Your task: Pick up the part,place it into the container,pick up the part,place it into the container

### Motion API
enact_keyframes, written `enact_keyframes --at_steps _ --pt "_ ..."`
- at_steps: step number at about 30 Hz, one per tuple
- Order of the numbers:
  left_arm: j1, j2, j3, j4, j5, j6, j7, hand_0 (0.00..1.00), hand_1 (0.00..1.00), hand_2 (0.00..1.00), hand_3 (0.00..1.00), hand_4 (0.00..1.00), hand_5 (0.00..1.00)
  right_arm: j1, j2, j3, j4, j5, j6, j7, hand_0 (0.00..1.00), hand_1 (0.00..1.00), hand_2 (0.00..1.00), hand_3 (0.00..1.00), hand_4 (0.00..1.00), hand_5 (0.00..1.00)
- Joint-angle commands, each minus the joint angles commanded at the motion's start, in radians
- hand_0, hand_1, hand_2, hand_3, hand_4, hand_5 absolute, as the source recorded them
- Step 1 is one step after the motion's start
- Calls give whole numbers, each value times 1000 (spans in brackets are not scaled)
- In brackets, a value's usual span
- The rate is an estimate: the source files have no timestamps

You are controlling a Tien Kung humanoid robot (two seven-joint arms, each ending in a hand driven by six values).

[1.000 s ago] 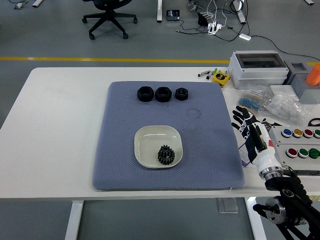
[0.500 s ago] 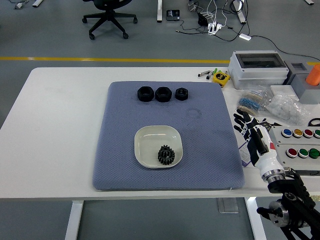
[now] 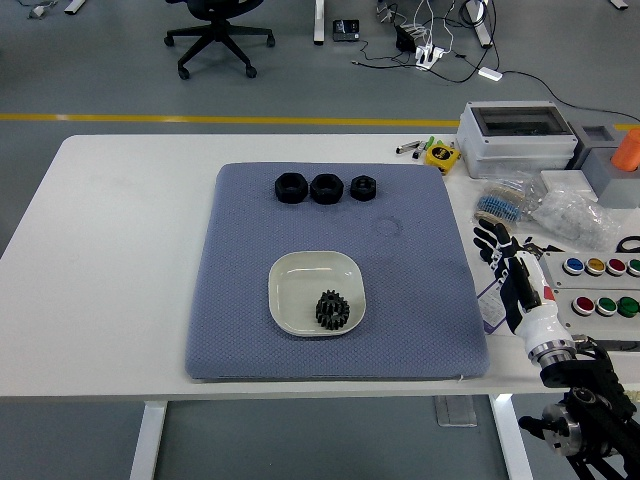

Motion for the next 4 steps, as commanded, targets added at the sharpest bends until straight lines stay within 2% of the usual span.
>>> enact_keyframes --at_steps 1,2,4 --pt "0 0 2 0 -3 0 0 741 701 658 581 639 610 0 0 1 0 0 2 1 998 942 926 914 998 998" --pt "0 0 2 0 -5 1 -1 741 700 657 581 640 611 0 0 1 1 1 3 1 998 986 963 953 998 998" --pt "0 0 3 0 -7 1 -1 741 700 657 581 640 611 1 1 0 1 7 6 -1 998 986 963 953 998 998"
